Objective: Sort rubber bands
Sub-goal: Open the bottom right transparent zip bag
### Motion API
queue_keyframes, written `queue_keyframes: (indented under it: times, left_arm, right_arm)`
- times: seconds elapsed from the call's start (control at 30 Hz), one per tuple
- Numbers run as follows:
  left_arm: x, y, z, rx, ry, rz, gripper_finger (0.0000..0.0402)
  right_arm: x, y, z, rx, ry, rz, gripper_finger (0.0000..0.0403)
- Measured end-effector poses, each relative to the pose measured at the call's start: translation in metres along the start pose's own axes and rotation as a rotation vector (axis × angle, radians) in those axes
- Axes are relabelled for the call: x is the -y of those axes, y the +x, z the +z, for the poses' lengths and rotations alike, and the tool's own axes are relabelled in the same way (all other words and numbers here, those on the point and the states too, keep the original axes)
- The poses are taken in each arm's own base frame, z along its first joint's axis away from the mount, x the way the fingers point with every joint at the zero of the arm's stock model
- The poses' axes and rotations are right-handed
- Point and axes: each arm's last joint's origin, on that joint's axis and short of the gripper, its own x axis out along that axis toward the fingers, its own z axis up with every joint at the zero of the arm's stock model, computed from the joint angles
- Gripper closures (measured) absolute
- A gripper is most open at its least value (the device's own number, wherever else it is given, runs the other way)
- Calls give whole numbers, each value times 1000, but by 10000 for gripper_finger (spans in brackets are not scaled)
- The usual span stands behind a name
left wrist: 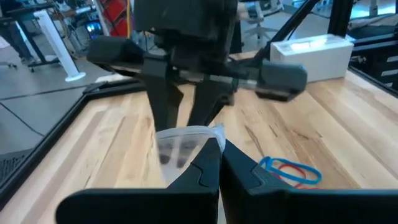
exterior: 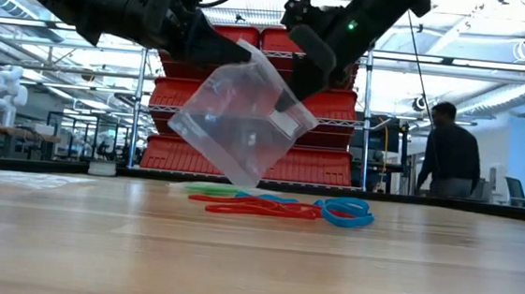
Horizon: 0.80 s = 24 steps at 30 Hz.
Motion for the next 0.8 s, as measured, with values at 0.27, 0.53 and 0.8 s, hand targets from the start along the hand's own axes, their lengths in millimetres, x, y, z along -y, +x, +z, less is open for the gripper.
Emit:
queue_keyframes:
  times: [0.27, 0.53, 0.8]
  left_arm:
    - [-1, 0, -1, -14, -2, 6, 400]
    - [-1, 0, -1, -14, -2, 7, 400]
    - [-1, 0, -1, -14, -2, 8, 400]
  right_arm:
    - [-12, -4, 0, 20, -117, 53, 239]
    - [-25, -9, 3, 83, -256, 84, 304]
    - [-15, -5, 12, 153, -239, 80, 396]
